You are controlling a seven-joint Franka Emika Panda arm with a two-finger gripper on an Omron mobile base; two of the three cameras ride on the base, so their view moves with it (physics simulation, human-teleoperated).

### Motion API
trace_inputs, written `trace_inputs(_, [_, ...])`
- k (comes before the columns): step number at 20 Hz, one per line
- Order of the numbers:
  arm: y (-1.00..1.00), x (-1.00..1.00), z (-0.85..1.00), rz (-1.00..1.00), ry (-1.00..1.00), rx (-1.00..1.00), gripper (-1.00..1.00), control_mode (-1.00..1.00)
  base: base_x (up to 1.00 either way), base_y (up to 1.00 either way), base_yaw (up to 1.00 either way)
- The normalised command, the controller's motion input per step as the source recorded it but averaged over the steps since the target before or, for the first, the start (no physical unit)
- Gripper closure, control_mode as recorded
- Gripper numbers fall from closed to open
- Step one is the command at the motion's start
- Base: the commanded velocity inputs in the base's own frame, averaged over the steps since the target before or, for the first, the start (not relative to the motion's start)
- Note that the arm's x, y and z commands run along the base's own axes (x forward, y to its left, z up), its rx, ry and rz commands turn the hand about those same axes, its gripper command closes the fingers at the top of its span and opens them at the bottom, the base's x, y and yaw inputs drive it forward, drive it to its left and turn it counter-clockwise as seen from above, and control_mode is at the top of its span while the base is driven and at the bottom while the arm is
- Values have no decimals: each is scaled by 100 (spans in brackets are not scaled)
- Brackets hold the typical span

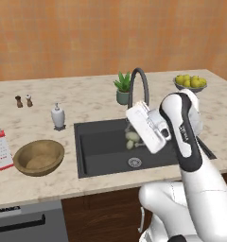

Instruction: Pick the mushroom from the sink and place it in the bowl. Then pick the bowl and place it in the microwave. Then close the microwave door and press the start button.

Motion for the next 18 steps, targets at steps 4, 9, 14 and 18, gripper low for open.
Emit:
trace_inputs(4, [100,10,25,0,19,-35,100,-100,0,0,0])
trace_inputs(9, [97,36,0,0,19,-29,100,-100,0,0,0])
trace_inputs(14, [67,42,0,0,5,-11,100,-100,0,0,0])
trace_inputs(18, [71,62,-23,0,2,-10,100,-100,0,0,0])
